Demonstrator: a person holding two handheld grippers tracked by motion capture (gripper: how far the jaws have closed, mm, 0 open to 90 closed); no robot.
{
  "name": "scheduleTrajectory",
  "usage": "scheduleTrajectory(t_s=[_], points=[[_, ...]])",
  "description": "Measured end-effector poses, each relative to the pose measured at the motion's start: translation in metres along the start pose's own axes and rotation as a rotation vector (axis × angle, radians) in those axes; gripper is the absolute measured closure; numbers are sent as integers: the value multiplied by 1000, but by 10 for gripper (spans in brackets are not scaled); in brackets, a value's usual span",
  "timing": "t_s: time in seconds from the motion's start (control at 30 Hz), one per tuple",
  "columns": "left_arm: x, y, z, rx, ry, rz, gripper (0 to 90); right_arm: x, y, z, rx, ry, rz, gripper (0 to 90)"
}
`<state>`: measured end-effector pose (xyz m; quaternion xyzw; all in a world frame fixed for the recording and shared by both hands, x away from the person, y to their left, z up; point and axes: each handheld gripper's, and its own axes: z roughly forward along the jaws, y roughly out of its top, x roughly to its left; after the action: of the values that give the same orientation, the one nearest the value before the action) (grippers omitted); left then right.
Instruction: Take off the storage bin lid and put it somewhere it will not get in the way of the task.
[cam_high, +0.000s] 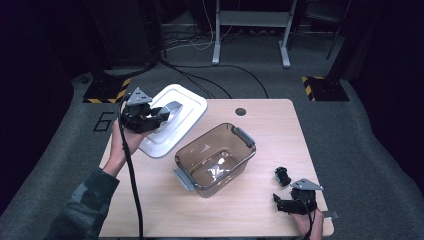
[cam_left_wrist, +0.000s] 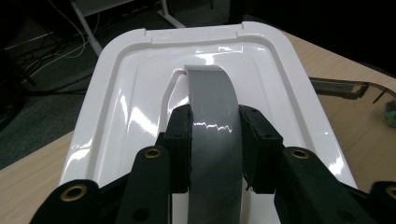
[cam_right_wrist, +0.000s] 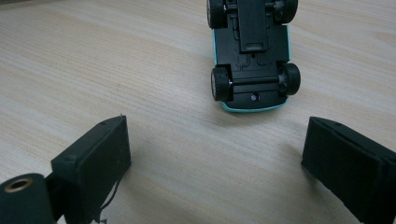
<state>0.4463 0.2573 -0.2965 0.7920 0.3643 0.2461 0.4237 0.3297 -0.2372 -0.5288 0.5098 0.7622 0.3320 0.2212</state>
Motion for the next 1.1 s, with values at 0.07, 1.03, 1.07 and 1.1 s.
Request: scheduleTrajectory(t_s=[0.07, 1.03, 1.07, 1.1], points=[[7, -3, -2, -4, 15, -17, 670, 0, 0, 0, 0, -2, -2, 69], [85, -66, 7, 74, 155, -184, 670, 0, 0, 0, 0, -3, -3, 70], [87, -68, 8, 76, 158, -193, 670, 0, 0, 0, 0, -3, -3, 70], [89, -70, 10, 80, 167, -198, 670, 0, 0, 0, 0, -3, -3, 70]])
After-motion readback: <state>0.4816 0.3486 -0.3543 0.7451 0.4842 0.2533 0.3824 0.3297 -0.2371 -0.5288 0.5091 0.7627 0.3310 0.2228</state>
